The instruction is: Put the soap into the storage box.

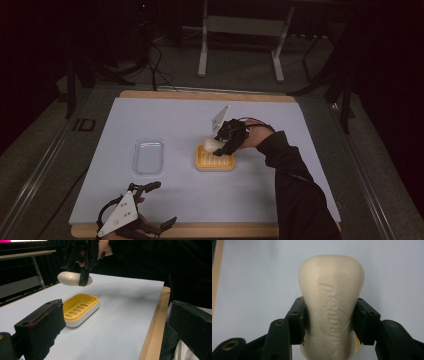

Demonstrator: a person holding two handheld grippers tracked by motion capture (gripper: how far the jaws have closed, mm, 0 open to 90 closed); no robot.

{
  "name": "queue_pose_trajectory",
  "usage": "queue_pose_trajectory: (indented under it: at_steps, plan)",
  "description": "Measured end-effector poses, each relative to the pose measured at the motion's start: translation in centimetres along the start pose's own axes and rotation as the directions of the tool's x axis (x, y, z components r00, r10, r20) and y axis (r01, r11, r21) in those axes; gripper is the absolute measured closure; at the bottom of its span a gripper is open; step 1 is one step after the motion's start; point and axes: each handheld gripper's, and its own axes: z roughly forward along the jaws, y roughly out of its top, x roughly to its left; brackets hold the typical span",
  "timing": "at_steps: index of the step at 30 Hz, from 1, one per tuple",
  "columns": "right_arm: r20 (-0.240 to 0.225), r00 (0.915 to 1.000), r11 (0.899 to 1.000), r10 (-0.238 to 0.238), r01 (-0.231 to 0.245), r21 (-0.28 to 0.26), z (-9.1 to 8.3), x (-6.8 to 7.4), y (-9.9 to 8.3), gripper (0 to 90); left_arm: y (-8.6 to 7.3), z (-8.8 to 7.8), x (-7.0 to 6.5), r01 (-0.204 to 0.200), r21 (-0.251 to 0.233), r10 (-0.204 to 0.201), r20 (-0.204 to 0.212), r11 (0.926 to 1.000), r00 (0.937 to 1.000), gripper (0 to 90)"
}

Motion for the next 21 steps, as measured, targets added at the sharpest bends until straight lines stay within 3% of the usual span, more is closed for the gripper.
queue_pose_trajectory:
  at_steps: [8,17,21]
  plan:
    - [0.010,0.9998,1.000,0.017,-0.017,-0.025,2.1,-0.4,-1.2,49.9,0.0,0.0,0.0,-0.003,0.004,0.003,0.004,1.0000,1.0000,1.1]
    - [-0.012,0.9998,1.000,0.019,-0.018,0.023,3.8,-0.3,-1.9,49.8,0.0,0.1,0.0,-0.008,0.010,0.008,0.006,0.9999,1.0000,1.1]
    - [0.003,0.9999,0.999,0.013,-0.013,0.048,4.4,-0.4,-2.1,49.8,-0.1,0.1,0.0,-0.008,0.014,0.008,0.010,0.9999,0.9999,1.1]
